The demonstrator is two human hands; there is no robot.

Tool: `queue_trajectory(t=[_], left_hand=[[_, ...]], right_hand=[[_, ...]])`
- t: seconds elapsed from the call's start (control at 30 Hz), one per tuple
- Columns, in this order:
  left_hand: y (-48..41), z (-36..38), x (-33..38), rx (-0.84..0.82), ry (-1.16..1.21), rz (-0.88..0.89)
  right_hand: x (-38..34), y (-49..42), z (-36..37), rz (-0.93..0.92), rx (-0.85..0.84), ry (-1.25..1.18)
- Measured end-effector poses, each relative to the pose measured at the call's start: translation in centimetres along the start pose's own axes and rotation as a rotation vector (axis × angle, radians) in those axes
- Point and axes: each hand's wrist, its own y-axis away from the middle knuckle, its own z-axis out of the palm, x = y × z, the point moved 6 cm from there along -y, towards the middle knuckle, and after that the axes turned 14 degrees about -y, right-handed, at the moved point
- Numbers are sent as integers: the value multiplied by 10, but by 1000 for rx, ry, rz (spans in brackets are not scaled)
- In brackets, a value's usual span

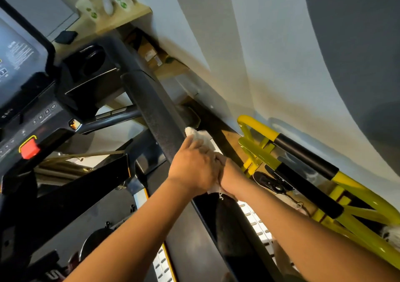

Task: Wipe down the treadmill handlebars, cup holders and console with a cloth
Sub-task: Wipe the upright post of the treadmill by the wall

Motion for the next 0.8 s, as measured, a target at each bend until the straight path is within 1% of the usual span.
queue_trajectory(t=[0.03,0.07,0.1,0.13,0.17,0.23,0.27,0.3,0.37,0.4,0.43,0.47,0.5,0.57,0.6,0.63,0.67,0.7,0.73,0.77,0.8], left_hand=[[-6,-4,4,-56,-36,-14],[-11,-7,10,-105,-71,-18],[-13,-11,17,-153,-93,-12],[-13,-14,26,-190,-114,3],[-11,-17,35,-203,-129,22],[-2,-20,52,-184,-129,76],[4,-21,59,-148,-118,108],[10,-22,63,-96,-107,140],[23,-25,59,-33,-103,169],[29,-26,53,-26,-92,159],[34,-27,43,-30,-69,121],[36,-26,35,-49,-53,75],[36,-24,30,-85,-53,35],[29,-18,31,-157,-107,4],[24,-16,35,-192,-140,-7],[19,-14,43,-216,-168,-11],[15,-14,53,-223,-185,-2],[11,-14,65,-223,-201,21],[11,-15,78,-233,-227,54],[13,-16,91,-231,-250,89],[17,-19,103,-230,-261,130]], right_hand=[[7,-6,3,1,-15,40],[10,-1,3,-53,-49,20],[12,3,0,-53,-55,35],[11,13,-3,-14,-92,38],[16,17,-6,38,-94,40],[30,35,-9,112,-150,18],[35,46,-7,148,-171,-13],[40,55,-7,150,-158,-27],[32,64,-1,18,-132,28],[24,62,1,-75,-87,98],[19,57,1,-116,-49,127],[17,52,3,-91,-61,108],[14,45,-2,-17,-23,2],[13,41,-8,142,-52,-101],[19,40,-9,160,-87,-64],[22,44,-12,183,-114,-86],[28,48,-14,152,-124,-63],[35,54,-13,197,-117,-126],[43,60,-11,176,-115,-165],[52,66,-13,169,-59,-161],[59,78,-15,147,-77,-55]])
